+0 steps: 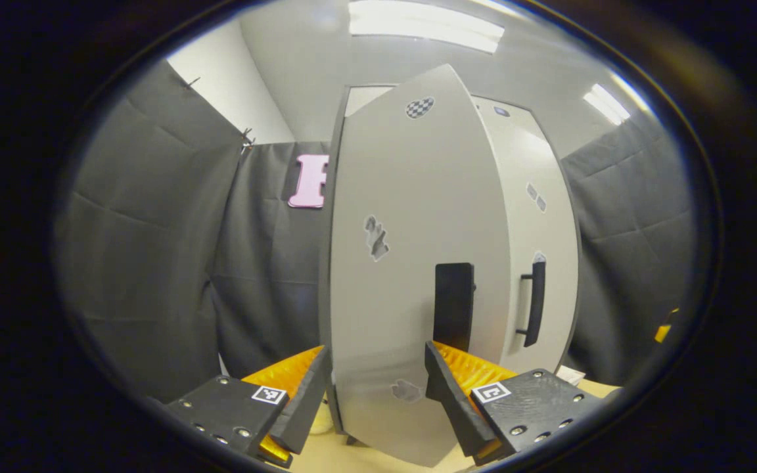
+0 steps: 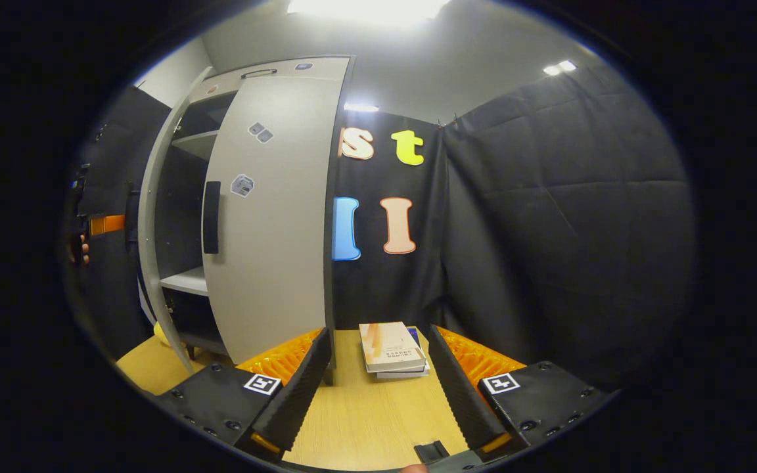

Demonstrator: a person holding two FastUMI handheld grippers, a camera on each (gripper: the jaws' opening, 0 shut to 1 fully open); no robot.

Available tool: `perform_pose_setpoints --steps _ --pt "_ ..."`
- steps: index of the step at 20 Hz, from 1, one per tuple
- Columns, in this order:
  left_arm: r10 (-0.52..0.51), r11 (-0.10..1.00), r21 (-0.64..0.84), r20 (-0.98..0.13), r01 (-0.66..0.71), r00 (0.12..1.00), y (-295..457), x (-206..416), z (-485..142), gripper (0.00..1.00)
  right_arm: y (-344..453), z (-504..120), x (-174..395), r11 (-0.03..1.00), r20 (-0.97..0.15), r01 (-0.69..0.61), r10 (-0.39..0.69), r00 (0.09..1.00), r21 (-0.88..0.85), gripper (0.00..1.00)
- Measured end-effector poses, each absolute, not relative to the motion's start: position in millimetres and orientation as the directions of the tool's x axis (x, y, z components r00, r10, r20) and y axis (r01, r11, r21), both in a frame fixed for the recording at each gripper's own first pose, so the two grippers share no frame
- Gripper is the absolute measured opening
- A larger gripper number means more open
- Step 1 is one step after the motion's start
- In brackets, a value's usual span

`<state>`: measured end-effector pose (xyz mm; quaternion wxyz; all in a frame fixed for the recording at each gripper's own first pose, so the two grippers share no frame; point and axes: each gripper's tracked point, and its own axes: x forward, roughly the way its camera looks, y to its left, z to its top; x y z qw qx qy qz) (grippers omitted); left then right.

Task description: Grasp the bottle in the cabinet with the left hand and place it on the coaster, then close the right door with the right hand and the left door with the left hand.

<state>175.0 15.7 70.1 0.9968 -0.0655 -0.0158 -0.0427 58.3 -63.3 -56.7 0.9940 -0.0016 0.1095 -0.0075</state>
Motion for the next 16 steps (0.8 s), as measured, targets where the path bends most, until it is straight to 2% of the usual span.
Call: perform_pose_setpoints --steps 2,3,10,16 --pt "-0.110 0.983 -0.144 0.030 0.113 0.993 -4 185 69 0.88 -71 -58 54 1.000 -0.223 0.025 -0.026 0.975 -0.007 0.95" --pt "-0.105 0.985 -0.135 0.034 0.109 0.994 -8 188 70 0.86 -75 -58 51 0.999 -0.223 0.030 -0.032 0.974 -0.010 0.95" --pt "-0.102 0.987 -0.124 0.034 0.106 0.994 -19 198 70 0.88 -93 -59 47 0.999 -0.227 0.053 -0.052 0.972 -0.005 0.95" --pt "-0.056 0.993 -0.098 0.034 0.059 0.998 -8 188 71 0.87 -84 -54 51 1.000 -0.199 -0.013 0.018 0.980 0.027 0.95"
